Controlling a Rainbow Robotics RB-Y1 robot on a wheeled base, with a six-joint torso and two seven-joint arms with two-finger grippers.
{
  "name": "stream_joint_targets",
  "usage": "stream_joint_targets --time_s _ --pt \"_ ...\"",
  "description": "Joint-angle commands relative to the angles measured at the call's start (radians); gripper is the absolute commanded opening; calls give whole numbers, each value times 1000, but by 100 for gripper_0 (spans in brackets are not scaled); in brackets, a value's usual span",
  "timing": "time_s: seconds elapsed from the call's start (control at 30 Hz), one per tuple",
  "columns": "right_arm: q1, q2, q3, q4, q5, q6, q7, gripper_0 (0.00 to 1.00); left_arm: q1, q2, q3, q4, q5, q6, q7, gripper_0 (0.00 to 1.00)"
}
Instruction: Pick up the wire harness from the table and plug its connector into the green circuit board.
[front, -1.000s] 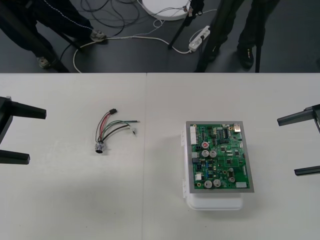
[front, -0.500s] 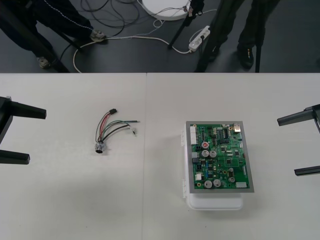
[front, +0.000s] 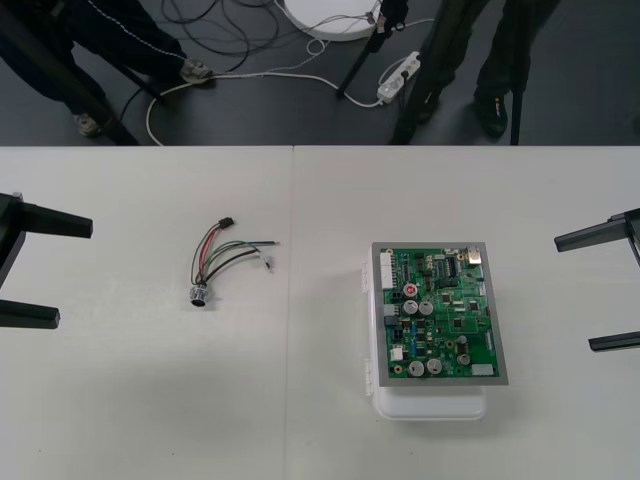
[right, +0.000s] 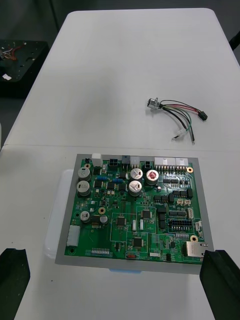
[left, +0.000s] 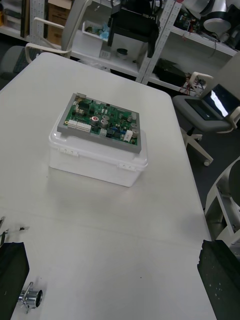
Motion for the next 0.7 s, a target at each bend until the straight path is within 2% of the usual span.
stream_joint_targets --time_s 0.03,0.23,0.3,0.7 --pt "-22 12 -35 -20 -3 7 -6 100 -32 40 20 -23 0 -39 -26 100" --pt "-22 12 -35 -20 -3 7 -6 100 -32 40 20 -23 0 -39 -26 100" --pt "-22 12 -35 -20 -3 7 -6 100 -1 -12 -10 -6 -31 -39 -22 100" --pt "-22 12 -35 -20 -3 7 -6 100 -46 -32 -2 -5 -129 -39 15 100"
